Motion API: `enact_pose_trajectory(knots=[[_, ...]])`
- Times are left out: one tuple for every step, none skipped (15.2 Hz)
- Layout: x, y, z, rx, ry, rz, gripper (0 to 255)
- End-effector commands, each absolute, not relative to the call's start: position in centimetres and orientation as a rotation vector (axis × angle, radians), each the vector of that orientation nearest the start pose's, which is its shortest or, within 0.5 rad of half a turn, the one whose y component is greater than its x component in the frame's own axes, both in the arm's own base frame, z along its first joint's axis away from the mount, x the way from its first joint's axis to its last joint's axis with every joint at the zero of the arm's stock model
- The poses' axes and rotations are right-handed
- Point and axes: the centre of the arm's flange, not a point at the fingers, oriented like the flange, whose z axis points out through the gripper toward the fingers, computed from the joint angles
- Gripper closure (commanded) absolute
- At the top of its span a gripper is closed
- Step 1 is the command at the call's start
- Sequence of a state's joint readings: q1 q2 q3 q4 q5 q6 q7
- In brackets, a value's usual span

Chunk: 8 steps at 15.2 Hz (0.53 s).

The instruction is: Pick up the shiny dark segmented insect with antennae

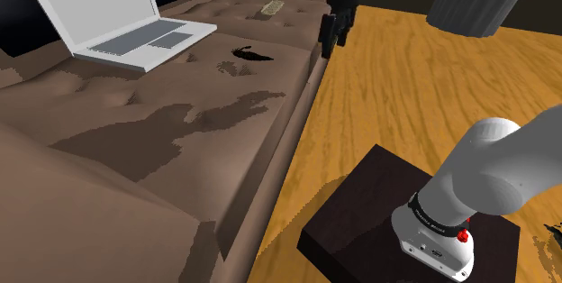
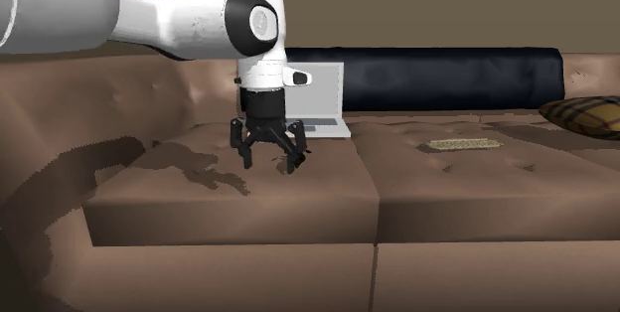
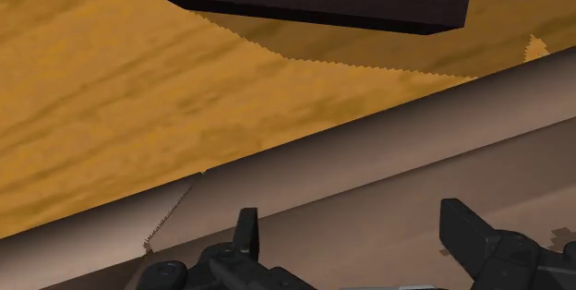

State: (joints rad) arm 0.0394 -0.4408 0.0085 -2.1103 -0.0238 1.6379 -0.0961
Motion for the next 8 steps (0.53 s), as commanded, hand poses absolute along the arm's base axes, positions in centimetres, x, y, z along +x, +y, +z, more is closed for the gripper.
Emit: enact_pose_trajectory(knots=[[44.2,2.6,58.4,-3.156,-0.231,0.054,0],[45.5,2.9,58.2,-3.155,-0.232,0.056,0],[46.7,3.2,57.9,-3.154,-0.233,0.057,0],[48.0,3.4,57.6,-3.153,-0.234,0.058,0],[49.3,3.7,57.4,-3.151,-0.235,0.059,0],[50.6,4.0,57.1,-3.15,-0.236,0.06,0],[51.8,4.3,56.9,-3.149,-0.237,0.062,0],[53.1,4.6,56.6,-3.147,-0.238,0.063,0]])
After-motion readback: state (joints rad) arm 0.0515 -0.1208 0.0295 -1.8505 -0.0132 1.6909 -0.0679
